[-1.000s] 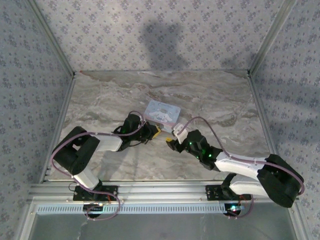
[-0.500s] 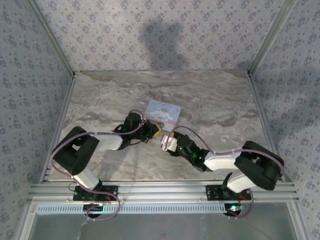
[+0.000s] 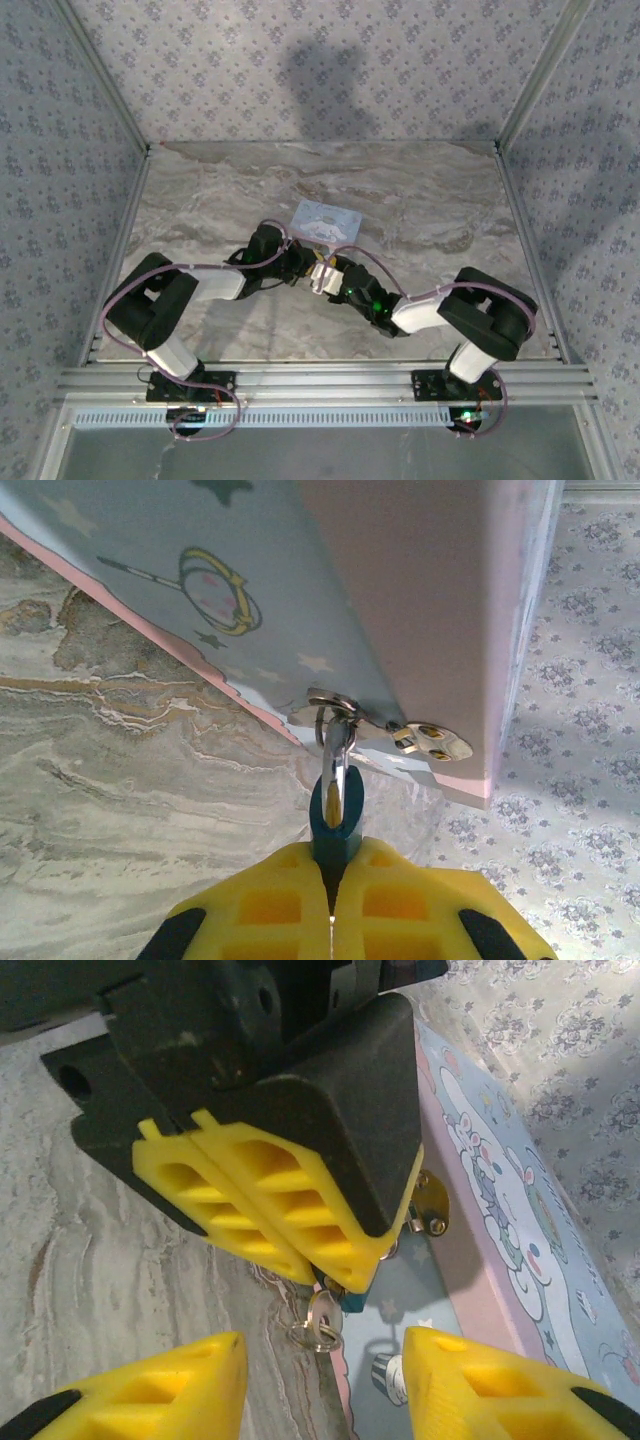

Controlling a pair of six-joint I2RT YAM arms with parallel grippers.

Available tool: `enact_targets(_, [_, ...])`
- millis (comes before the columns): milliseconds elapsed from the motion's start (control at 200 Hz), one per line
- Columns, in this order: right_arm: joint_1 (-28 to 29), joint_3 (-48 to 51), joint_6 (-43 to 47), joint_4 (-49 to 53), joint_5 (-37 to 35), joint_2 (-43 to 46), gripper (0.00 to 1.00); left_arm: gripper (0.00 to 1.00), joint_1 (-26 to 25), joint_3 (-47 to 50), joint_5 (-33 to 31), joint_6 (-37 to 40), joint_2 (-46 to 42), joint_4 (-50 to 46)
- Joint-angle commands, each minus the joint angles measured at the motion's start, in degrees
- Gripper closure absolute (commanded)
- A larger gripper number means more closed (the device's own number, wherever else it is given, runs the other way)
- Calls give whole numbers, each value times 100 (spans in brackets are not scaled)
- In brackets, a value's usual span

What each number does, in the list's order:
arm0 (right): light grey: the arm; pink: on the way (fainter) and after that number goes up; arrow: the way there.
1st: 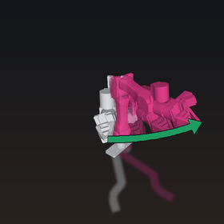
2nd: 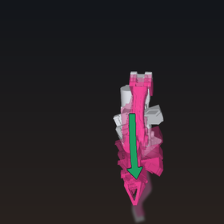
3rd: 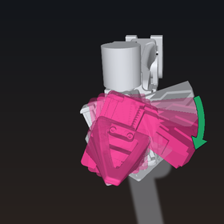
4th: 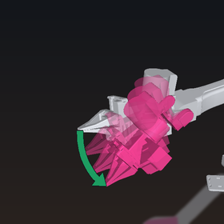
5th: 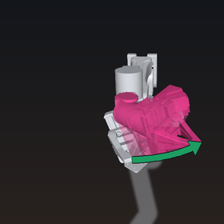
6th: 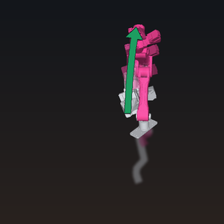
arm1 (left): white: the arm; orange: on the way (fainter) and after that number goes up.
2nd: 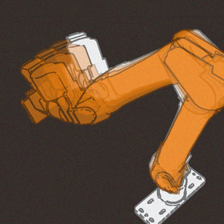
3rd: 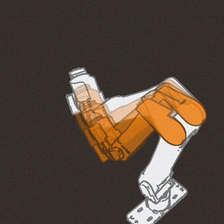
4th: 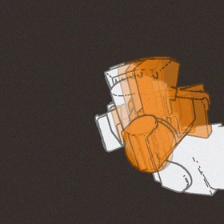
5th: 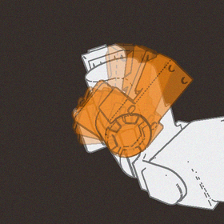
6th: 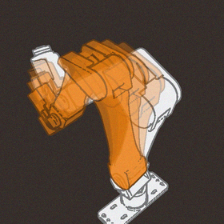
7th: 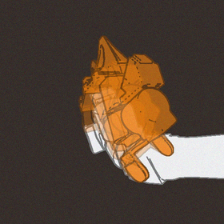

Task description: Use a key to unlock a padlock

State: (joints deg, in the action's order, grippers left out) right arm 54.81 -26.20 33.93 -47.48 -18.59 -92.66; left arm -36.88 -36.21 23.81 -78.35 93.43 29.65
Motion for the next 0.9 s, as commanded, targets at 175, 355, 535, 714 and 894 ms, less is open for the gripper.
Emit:
enact_targets(175, [49, -254, -34, -408, -136, -320, 63, 100, -44, -179, 137, -16, -173, 81])
enact_targets(355, [53, -265, -62, -445, -171, -382, 74, 100, -44, -173, 141, -23, -176, 86])
enact_targets(535, [56, -280, -101, -432, -239, -408, 85, 100, -46, -160, 141, -36, -182, 96])
enact_targets(714, [53, -256, -152, -490, -352, -436, 92, 100, -38, -142, 132, -48, -185, 111])
enact_targets(894, [54, -116, -183, -645, -477, -435, 92, 100, -45, -140, 110, -82, -184, 140])
